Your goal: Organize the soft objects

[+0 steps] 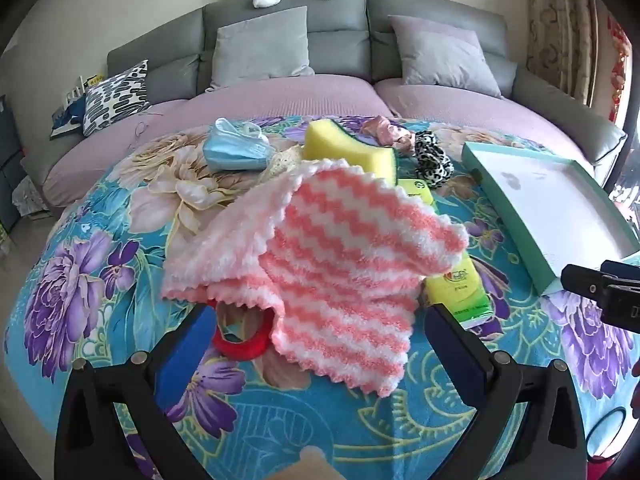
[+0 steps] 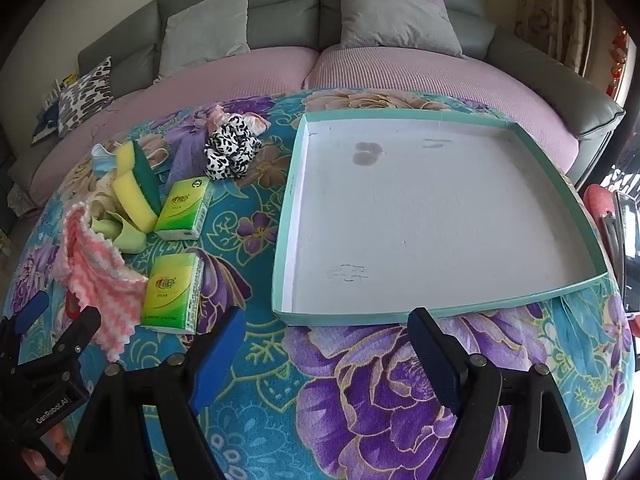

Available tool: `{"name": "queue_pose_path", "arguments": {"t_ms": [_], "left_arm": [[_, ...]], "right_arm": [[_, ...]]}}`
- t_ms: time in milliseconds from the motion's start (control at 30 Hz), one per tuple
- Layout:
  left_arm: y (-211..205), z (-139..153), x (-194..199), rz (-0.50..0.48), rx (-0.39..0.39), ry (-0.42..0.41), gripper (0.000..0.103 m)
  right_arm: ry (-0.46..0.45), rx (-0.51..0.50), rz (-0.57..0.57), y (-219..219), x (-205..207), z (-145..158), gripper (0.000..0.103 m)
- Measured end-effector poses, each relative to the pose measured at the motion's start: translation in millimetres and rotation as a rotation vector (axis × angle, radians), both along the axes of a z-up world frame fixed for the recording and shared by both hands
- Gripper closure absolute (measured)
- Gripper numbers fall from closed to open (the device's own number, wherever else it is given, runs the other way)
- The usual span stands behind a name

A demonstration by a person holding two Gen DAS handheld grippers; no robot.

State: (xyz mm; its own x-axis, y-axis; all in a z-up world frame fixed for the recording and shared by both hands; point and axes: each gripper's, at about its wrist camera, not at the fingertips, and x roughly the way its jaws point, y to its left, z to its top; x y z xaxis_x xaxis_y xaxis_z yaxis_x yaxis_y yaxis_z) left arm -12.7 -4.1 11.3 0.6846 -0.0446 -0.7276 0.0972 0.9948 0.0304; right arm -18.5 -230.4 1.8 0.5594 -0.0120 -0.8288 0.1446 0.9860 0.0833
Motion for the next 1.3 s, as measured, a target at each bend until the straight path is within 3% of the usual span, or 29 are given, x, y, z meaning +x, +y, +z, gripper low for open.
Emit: {"name": "queue_pose_path", "arguments": {"t_ms": [433, 1300], "left_arm": [[-8.0, -3.0, -1.7, -0.065, -0.025, 0.014, 0.000], [-8.7, -7.3, -1.3, -0.071, -0.037, 0.017, 0.000]], "right_arm": [[0.000, -0.003, 0.008, 3.9, 1.1, -1.5, 0.018], [0.013, -0.006, -0.010, 1.7, 2.7, -4.0, 0.018]]}}
